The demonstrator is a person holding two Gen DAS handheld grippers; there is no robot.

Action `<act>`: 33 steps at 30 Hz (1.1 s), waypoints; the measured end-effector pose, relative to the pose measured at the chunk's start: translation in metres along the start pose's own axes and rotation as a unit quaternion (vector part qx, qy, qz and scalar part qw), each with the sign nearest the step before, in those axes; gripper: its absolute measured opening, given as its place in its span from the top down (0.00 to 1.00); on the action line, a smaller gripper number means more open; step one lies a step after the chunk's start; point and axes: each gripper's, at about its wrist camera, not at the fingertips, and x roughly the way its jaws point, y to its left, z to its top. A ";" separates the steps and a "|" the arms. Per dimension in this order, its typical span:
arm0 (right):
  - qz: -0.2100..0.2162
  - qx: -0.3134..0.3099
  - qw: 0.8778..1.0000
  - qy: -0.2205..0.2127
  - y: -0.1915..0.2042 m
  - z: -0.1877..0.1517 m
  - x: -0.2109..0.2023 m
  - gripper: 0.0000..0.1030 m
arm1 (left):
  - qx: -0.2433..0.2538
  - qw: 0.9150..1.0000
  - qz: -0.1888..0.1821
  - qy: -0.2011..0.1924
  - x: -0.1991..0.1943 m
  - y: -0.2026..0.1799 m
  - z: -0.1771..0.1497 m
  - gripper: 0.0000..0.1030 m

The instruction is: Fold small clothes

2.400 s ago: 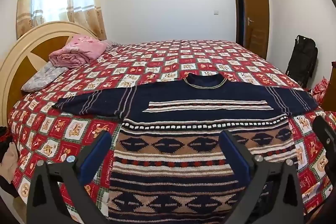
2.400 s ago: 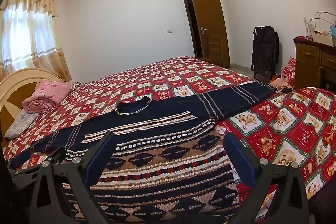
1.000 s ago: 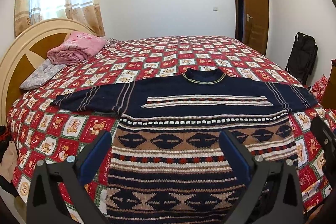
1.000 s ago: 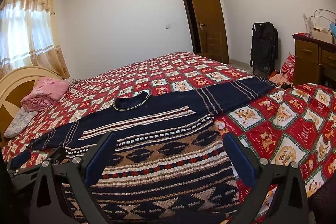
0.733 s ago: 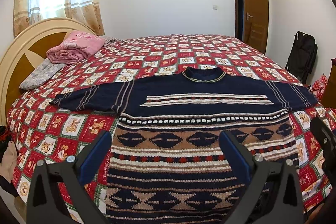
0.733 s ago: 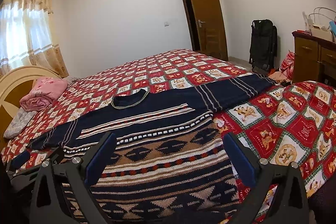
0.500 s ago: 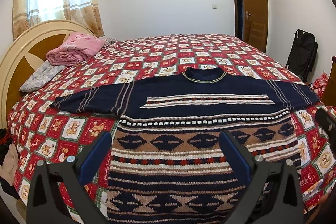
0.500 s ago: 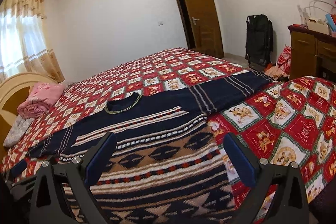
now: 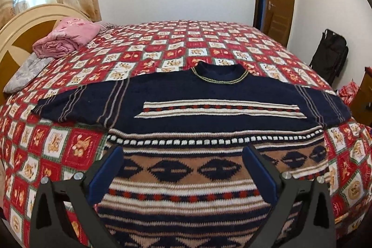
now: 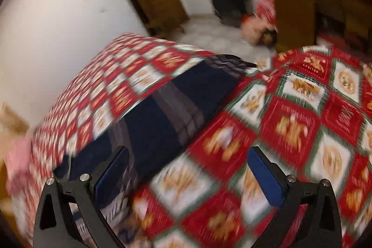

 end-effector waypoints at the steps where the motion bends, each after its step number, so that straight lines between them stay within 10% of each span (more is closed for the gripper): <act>1: -0.008 0.018 1.000 0.006 -0.010 0.018 0.015 0.01 | 0.003 1.000 -0.001 0.005 0.005 -0.002 0.002 0.00; 12: -0.061 0.062 0.992 0.089 -0.061 0.089 0.157 0.26 | 0.010 0.999 0.017 0.050 0.051 -0.016 0.027 0.00; 18: -0.096 0.021 0.994 0.052 -0.040 0.098 0.175 0.36 | 0.011 0.998 0.025 0.053 0.063 -0.018 0.037 0.00; 24: -0.100 0.008 0.995 0.024 -0.037 0.097 0.176 0.84 | 0.014 0.998 0.031 0.062 0.071 -0.014 0.033 0.00; 28: -0.091 -0.009 0.996 -0.010 -0.022 0.102 0.149 0.86 | 0.007 0.998 0.029 0.063 0.071 -0.006 0.033 0.00; 33: -0.102 -0.189 0.971 -0.105 0.073 0.077 0.085 0.86 | -0.015 0.998 0.018 0.055 0.066 0.007 0.033 0.00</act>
